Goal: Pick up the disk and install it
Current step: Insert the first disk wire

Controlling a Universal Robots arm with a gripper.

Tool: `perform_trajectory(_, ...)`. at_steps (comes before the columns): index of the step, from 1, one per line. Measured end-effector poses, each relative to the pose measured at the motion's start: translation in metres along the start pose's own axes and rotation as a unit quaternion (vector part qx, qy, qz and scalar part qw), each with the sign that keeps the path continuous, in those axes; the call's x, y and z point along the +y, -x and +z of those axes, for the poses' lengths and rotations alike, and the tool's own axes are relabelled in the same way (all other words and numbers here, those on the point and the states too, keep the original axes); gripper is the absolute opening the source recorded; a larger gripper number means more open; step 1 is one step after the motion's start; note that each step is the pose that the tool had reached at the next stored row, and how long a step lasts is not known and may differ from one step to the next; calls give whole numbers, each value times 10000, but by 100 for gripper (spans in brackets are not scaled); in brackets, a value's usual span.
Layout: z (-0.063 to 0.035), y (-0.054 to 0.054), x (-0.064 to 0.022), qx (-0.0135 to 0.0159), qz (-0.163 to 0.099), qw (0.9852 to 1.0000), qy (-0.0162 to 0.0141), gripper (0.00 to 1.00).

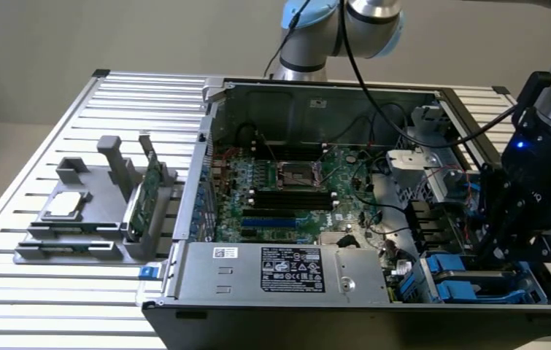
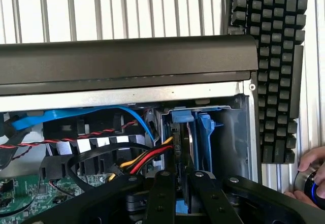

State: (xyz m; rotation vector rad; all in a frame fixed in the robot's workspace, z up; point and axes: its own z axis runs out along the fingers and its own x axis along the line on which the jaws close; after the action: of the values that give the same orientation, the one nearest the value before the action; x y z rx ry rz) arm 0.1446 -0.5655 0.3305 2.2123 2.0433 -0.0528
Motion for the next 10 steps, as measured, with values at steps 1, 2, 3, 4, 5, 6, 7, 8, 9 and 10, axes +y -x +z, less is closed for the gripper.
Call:
perform_trajectory(1, 0, 0, 0, -5, 2, 10000, -1, 16)
perform_trajectory(2, 1, 0, 0, -10, 4, 10000, -1, 16)
perform_trajectory(3, 0, 1, 1, -18, 4, 10000, -4, 16)
perform_trajectory(4, 0, 1, 1, -19, 4, 10000, -11, 18)
perform_trajectory(5, -1, 0, 2, -20, 3, 10000, -27, 18)
perform_trajectory(6, -8, 1, 2, -23, 1, 10000, -48, 25)
perform_trajectory(7, -20, 2, 2, -26, 0, 10000, -72, 25)
perform_trajectory(8, -30, 3, 3, -27, -1, 10000, -94, 25)
perform_trajectory(9, -44, 5, 4, -29, -2, 9999, -115, 25)
perform_trajectory(10, -59, 7, 4, -31, -3, 9999, -135, 25)
